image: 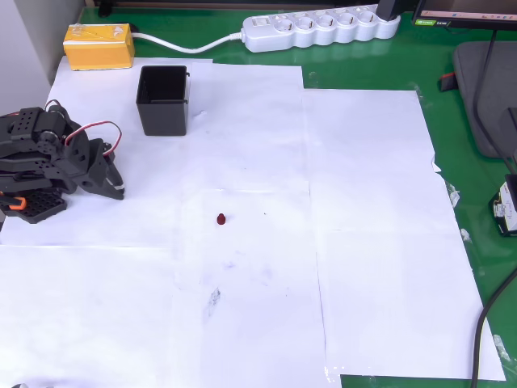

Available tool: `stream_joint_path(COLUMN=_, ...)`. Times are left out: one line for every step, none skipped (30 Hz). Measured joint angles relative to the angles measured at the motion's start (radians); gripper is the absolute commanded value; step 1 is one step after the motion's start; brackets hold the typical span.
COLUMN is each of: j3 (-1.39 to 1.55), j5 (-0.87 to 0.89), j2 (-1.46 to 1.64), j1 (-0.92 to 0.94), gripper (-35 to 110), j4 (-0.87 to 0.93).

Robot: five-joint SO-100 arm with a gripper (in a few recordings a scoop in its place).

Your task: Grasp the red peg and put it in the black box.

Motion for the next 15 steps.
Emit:
stream_joint_path(j3=0.0, j5=0.0, j2=0.023, j1=-0.006, gripper=0, j4=-0.034)
stream_joint_path(j3=0.0, j5=0.0, j2=0.054, j1=-0.006, gripper=0, j4=-0.071)
stream_joint_path(j3=0.0, j5=0.0, j2=0.084, j1=-0.005, gripper=0, j4=-0.114)
stream_joint_path(j3=0.0, j5=0.009, j2=0.12, j1=-0.003, gripper=0, j4=-0.163)
stream_joint_path(j3=0.0, j5=0.021, j2=0.16, j1=-0.003, gripper=0, j4=-0.218)
stream_joint_path(j3=0.0, j5=0.028, j2=0.201, j1=-0.003, gripper=0, j4=-0.281)
stream_joint_path(j3=0.0, j5=0.035, j2=0.247, j1=-0.003, gripper=0, j4=-0.35)
stream_joint_path(j3=0.0, j5=0.043, j2=0.293, j1=-0.003, gripper=0, j4=-0.419)
stream_joint_path(j3=0.0, j5=0.048, j2=0.348, j1=-0.003, gripper=0, j4=-0.495)
stream_joint_path(j3=0.0, j5=0.049, j2=0.403, j1=0.0, gripper=0, j4=-0.575)
stream_joint_path(j3=0.0, j5=0.051, j2=0.462, j1=0.006, gripper=0, j4=-0.653)
stream_joint_path(j3=0.0, j5=0.052, j2=0.523, j1=0.009, gripper=0, j4=-0.733)
stream_joint_path(j3=0.0, j5=0.052, j2=0.583, j1=0.011, gripper=0, j4=-0.811)
stream_joint_path(j3=0.002, j5=0.051, j2=0.64, j1=0.017, gripper=0, j4=-0.891)
stream_joint_path(j3=0.002, j5=0.046, j2=0.695, j1=0.025, gripper=0, j4=-0.96)
